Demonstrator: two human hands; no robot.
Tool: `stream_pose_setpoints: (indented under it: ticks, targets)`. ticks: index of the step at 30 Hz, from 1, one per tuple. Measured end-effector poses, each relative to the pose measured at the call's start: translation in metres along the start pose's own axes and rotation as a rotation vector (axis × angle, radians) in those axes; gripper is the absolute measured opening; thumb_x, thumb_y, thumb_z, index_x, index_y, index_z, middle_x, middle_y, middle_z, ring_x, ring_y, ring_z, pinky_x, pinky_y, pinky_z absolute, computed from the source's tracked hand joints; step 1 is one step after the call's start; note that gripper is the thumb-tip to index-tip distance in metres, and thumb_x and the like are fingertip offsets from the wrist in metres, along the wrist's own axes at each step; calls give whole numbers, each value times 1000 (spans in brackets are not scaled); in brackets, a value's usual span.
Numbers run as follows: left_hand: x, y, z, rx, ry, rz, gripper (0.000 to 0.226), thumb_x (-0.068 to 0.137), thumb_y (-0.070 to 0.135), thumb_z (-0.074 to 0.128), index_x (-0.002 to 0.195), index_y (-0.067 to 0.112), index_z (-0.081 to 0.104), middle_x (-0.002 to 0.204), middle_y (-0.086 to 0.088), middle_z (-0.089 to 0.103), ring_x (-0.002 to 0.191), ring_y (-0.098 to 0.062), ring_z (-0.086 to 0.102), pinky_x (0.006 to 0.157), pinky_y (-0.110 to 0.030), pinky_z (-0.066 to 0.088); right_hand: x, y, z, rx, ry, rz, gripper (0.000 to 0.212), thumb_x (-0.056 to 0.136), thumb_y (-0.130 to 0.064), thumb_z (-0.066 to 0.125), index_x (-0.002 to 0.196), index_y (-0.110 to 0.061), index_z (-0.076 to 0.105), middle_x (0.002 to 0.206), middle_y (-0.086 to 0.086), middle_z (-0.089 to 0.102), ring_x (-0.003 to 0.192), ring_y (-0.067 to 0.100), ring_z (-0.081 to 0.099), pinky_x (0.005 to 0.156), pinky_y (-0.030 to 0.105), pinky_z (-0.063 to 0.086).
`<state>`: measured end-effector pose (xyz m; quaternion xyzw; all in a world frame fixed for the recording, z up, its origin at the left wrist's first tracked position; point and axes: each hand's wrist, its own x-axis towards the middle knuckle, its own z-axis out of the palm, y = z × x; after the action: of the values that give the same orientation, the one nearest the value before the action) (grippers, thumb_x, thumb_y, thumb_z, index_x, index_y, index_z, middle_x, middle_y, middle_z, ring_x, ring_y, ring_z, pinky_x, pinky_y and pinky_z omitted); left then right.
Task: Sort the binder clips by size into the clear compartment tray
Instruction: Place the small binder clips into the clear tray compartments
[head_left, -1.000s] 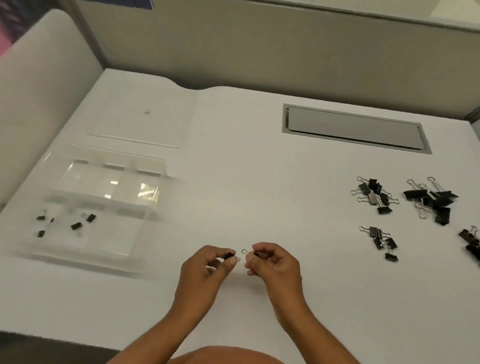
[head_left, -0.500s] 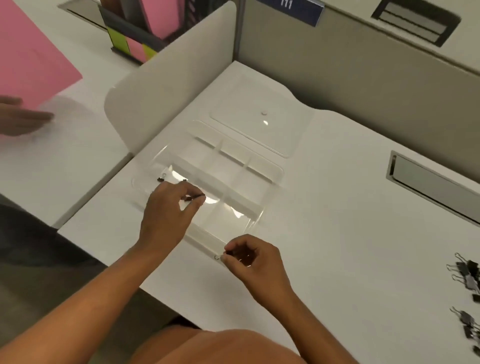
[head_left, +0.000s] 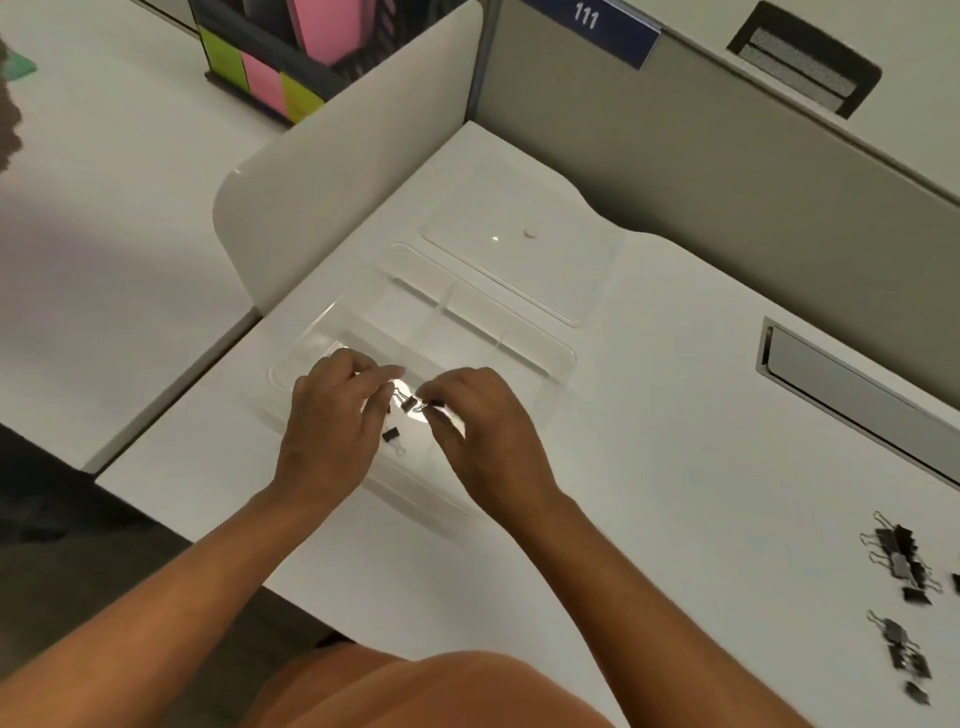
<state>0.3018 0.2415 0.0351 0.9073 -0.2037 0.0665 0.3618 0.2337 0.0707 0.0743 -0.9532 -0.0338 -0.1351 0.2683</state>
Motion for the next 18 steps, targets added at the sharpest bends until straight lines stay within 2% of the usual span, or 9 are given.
stream_pose_setpoints:
  ticks: [3,6,9,13,18]
  targets:
    - [-5,3,-1,-44,31,9,22,99,6,67,117,13,78,98,-3,62,93,-24,60,81,-50,50,-13,8,9,5,-35,33,15,95,-13,77,109,-17,74,110,-3,73,101,16,63,90,33,54]
    - [-14,10,-1,-80,67,-13,20,99,6,67,114,13,78,100,-4,63,95,-24,60,82,-48,51,-37,13,4,62,9,110,18,95,-10,73,110,-19,74,110,-6,72,104,10,64,93,26,53]
    - [-25,26,3,-118,72,32,18,98,5,67,110,12,78,101,-3,63,97,-19,58,81,-46,55,-65,18,-5,117,87,220,18,95,-6,72,106,-19,75,105,-9,72,98,5,65,88,22,53]
    - [-40,65,15,-205,2,142,18,96,7,62,105,9,78,99,-5,63,96,-17,58,79,-32,54,-107,20,-22,173,191,371,21,93,0,70,103,-18,74,99,-13,71,93,2,66,79,12,47]
    - [-55,129,52,-266,-160,344,18,94,6,62,103,10,77,96,-1,60,93,-15,55,81,-20,44,-159,41,-52,212,381,585,22,94,1,68,102,-18,74,98,-13,70,91,10,68,75,16,50]
